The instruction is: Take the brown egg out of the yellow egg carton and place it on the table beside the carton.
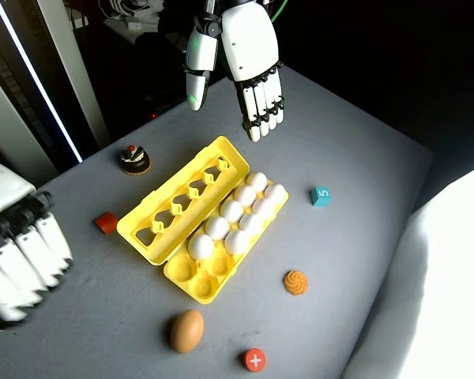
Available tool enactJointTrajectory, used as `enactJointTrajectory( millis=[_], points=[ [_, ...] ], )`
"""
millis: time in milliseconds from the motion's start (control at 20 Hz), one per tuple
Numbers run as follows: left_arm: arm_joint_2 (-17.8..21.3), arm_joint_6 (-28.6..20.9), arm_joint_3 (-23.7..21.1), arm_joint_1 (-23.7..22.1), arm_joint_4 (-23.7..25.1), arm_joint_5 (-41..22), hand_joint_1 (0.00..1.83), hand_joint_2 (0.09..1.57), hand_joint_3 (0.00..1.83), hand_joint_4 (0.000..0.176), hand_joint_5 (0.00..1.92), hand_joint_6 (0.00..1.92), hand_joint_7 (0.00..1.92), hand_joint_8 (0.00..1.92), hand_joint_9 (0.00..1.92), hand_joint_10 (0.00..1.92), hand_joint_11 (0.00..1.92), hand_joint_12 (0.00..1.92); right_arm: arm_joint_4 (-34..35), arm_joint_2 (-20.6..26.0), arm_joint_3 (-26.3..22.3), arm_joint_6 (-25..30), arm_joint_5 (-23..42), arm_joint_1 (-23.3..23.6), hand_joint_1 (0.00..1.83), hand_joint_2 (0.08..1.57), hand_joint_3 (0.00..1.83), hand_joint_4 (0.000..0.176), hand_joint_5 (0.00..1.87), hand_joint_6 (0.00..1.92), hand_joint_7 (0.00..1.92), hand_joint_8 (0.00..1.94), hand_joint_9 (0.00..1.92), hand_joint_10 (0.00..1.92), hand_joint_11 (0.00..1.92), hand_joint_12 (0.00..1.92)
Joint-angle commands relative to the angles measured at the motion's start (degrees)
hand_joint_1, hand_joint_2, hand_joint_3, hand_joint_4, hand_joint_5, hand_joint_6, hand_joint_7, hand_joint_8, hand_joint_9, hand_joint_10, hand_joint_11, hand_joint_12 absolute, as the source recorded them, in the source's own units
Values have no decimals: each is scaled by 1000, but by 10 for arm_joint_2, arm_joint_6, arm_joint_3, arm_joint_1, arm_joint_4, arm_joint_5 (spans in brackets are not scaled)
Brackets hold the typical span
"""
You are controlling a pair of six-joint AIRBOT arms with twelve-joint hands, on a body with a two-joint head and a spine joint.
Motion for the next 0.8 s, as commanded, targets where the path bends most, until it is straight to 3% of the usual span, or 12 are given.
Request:
enactJointTrajectory(
  millis=[0,50,100,200,250,350,500,700,750],
  points=[
    [1,1,2,-8,31,-13,0,1204,2,0,27,1,34,1,11,3,0,0,-20,6,-3,-5,62,5,1039,1368,18,0,1370,1921,1464,1941,1504,1921,1687,1921],
    [1,1,2,-8,31,-13,0,1208,4,0,27,2,39,3,13,4,0,0,-7,9,-8,-7,69,4,1038,1415,26,0,1279,1921,1368,1941,1412,1921,1570,1921],
    [1,2,2,-8,31,-13,0,1209,4,0,41,6,58,10,30,10,12,5,-5,13,-11,-7,70,6,850,1451,12,0,1086,1921,1119,1941,1110,1921,1272,1921],
    [1,2,2,-9,31,-13,0,1209,3,0,44,7,63,11,34,11,15,7,4,15,-13,-5,73,10,779,1468,8,0,1018,1921,1028,1941,1001,1921,1171,1921],
    [1,2,2,-9,31,-13,0,1213,2,0,114,10,108,7,61,9,25,20,7,18,-14,2,74,10,819,1435,4,0,969,1921,935,1941,873,1921,1009,1921],
    [1,2,2,-8,31,-13,0,1213,2,0,138,12,130,9,80,12,40,31,28,23,-15,4,85,2,928,1388,0,0,897,1921,844,1941,777,1921,914,1921],
    [1,2,2,-8,31,-13,0,1208,0,0,95,10,89,9,67,12,47,45,40,22,-17,-7,102,1,925,1384,0,0,787,1921,736,1941,687,1921,819,1921],
    [1,2,1,-8,31,-13,0,1232,3,0,106,2,138,3,118,5,0,275,40,22,-19,-7,116,-2,940,1408,4,0,608,1921,574,1941,593,1921,747,1921],
    [1,2,1,-8,31,-13,0,1236,3,0,78,3,109,3,93,4,0,208,40,22,-20,-7,116,0,970,1400,0,0,635,1921,606,1941,606,1921,755,1921]
  ],
)
